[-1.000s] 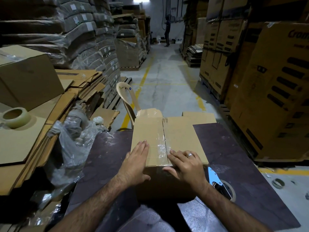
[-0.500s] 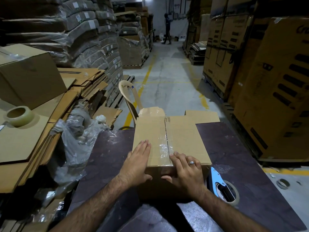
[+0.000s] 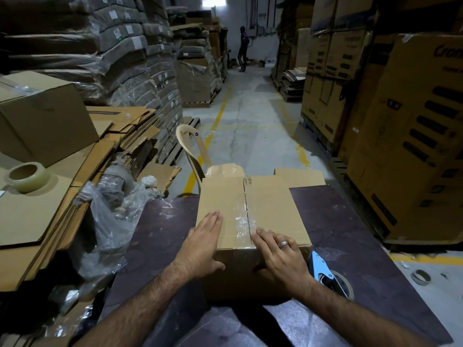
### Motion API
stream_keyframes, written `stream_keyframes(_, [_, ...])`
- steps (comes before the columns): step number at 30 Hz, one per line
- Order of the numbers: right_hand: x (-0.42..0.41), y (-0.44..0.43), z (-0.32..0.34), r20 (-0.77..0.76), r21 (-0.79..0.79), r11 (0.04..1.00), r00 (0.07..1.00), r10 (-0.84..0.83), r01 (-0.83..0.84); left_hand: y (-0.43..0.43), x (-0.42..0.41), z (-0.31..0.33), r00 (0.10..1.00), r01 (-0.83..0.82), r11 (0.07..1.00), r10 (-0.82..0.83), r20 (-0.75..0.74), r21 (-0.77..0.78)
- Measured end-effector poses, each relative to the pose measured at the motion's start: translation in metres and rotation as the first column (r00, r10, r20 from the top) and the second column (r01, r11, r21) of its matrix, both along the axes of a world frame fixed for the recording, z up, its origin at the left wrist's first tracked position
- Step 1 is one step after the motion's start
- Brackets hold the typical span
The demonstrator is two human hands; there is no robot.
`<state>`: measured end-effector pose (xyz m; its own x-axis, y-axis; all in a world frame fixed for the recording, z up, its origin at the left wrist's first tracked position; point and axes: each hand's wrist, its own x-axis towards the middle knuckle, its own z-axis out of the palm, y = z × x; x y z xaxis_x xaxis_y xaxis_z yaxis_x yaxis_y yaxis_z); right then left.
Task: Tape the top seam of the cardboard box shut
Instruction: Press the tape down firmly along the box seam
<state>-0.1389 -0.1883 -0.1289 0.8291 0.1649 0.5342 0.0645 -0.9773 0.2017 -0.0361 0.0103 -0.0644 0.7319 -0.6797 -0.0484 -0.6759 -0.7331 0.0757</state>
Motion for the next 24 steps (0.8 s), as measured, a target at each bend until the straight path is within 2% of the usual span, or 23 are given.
stream_keyframes(3, [-0.006, -0.006, 0.008, -0.024, 0.012, 0.999, 0.999, 0.032, -0.032, 0.000, -0.002, 0.002, 1.000, -0.005, 1.000, 0.004, 0.011, 0.028])
stream_keyframes(7, [-0.012, -0.009, 0.020, 0.065, 0.250, 0.968, 0.998, -0.023, 0.006, -0.006, -0.010, 0.007, 1.000, -0.009, 0.997, 0.010, -0.012, 0.081])
stream_keyframes(11, [-0.011, -0.007, 0.022, 0.090, 0.316, 0.948, 0.995, -0.052, 0.021, -0.010, -0.015, 0.006, 0.999, -0.013, 0.999, 0.011, 0.044, 0.029])
stream_keyframes(15, [-0.008, -0.007, 0.022, 0.150, 0.330, 0.944, 0.987, -0.064, 0.011, -0.011, -0.017, -0.001, 0.991, -0.030, 0.999, 0.033, 0.129, -0.023])
stream_keyframes(19, [-0.004, -0.005, 0.016, 0.213, 0.310, 0.951, 0.974, -0.080, 0.010, -0.012, -0.018, -0.003, 0.991, -0.058, 0.998, 0.059, 0.120, -0.009])
stream_keyframes(24, [-0.004, -0.003, 0.003, 0.270, 0.215, 0.975, 0.957, -0.109, 0.051, -0.009, -0.021, -0.018, 0.973, -0.027, 0.999, 0.036, 0.229, -0.041])
